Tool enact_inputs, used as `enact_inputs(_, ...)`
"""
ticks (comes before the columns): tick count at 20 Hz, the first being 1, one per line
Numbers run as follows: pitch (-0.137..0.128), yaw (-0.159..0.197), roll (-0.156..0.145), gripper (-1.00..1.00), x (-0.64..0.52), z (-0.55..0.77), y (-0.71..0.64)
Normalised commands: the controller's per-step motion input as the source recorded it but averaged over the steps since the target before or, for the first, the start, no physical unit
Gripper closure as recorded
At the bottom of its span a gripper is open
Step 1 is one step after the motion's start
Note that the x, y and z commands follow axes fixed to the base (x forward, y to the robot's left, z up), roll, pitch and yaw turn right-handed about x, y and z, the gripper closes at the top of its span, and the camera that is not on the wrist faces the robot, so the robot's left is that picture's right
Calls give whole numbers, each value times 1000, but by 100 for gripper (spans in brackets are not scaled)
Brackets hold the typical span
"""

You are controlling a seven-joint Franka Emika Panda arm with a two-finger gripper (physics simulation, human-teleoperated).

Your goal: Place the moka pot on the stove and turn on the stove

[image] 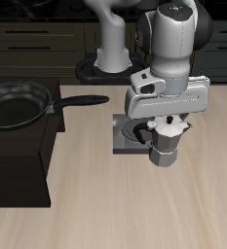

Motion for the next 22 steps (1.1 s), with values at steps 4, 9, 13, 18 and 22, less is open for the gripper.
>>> enact_inputs(4, 1, 1, 27, 100, -94, 116, 208)
enact_inputs(9, 1, -6, 15, 100, -133, 91, 70)
enact_inputs(13, 2, -7, 0, 100, -71, 55, -29)
enact_inputs(18, 4, 30, 12, 100, -294, 70, -1)
enact_inputs(22, -9, 22, -1, 100, -131, 122, -118)
